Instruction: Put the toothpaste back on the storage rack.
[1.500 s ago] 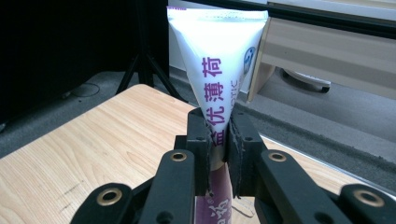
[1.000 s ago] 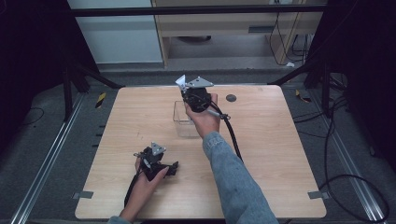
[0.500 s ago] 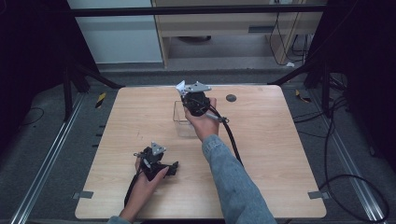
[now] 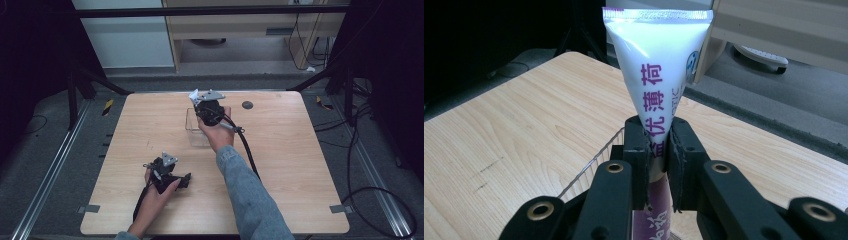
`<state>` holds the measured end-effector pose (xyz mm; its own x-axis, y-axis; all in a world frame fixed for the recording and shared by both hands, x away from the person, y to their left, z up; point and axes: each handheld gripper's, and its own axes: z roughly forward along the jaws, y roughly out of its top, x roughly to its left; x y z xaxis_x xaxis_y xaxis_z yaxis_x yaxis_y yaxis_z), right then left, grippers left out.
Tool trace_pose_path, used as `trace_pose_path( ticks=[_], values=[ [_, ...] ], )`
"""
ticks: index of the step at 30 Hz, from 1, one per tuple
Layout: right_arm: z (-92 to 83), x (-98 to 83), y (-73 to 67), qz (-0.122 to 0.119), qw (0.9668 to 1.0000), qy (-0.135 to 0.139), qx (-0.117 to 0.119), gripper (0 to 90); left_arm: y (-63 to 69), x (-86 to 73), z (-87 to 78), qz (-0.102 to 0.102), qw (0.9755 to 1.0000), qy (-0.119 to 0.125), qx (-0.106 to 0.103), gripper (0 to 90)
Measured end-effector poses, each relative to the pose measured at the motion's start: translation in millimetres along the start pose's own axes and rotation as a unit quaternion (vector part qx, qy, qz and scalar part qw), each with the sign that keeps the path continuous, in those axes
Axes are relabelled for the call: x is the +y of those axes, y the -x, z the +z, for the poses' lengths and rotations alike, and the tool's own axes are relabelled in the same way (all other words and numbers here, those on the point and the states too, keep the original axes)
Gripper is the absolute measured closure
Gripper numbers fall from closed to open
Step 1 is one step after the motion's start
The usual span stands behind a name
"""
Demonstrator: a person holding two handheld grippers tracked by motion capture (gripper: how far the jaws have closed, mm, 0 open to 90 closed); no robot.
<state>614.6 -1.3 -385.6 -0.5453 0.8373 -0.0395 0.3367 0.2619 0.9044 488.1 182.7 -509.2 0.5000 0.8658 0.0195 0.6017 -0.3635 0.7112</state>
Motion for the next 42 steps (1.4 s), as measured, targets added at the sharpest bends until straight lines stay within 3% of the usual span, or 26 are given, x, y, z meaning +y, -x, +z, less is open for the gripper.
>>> trace_pose_path(
  ticks=[42],
  values=[
    [8.9, -10.4, -4.8, -0.001, 0.9997, -0.021, 0.008, 80.2, -0.1, 0.0, 0.1, 0.0, 1.0, 0.0, 0.0, 0.0]
  ],
)
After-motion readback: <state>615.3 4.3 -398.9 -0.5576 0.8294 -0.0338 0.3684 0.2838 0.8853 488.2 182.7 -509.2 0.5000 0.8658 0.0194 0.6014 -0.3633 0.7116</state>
